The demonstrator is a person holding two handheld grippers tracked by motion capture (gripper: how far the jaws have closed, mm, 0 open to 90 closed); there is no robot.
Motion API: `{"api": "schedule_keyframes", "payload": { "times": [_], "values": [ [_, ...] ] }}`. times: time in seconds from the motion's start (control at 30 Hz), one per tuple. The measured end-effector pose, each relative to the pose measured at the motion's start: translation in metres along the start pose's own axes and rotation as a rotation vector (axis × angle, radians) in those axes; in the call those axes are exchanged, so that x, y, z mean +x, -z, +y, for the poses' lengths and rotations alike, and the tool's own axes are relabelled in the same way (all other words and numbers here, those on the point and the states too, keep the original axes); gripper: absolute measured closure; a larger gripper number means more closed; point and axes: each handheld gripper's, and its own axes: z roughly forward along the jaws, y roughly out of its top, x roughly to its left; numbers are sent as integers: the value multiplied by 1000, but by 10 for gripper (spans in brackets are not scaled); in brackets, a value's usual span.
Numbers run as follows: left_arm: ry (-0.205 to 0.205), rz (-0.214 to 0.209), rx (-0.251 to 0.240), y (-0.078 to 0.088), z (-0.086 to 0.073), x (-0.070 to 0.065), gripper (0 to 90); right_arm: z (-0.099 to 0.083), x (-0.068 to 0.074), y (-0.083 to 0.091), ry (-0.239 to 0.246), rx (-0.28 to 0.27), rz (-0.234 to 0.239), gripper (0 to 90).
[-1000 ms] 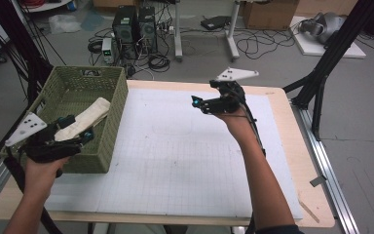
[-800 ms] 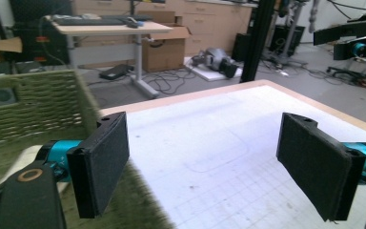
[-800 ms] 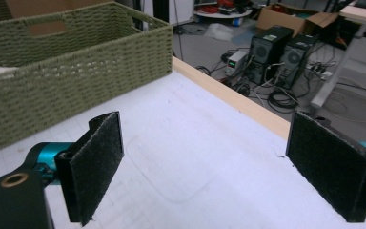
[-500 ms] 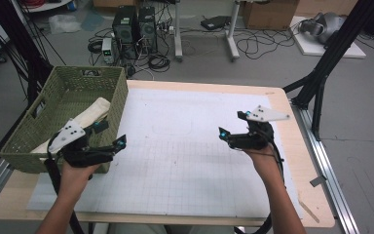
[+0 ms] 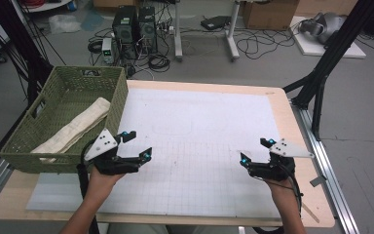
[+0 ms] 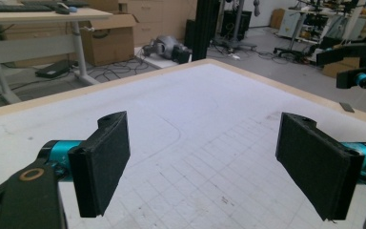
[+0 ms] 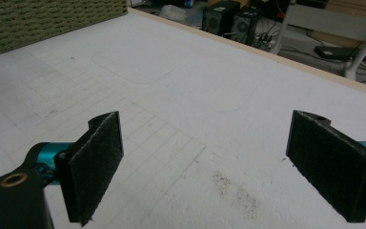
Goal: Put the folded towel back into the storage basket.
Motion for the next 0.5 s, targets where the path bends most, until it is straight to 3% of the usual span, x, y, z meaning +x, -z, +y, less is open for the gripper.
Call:
{"api": "schedule_keyframes", "payload": {
  "times": [0.5],
  "values": [
    [-25, -20, 41, -7, -17, -5, 201, -11, 4, 8, 6, 3, -26, 115]
  ]
}}
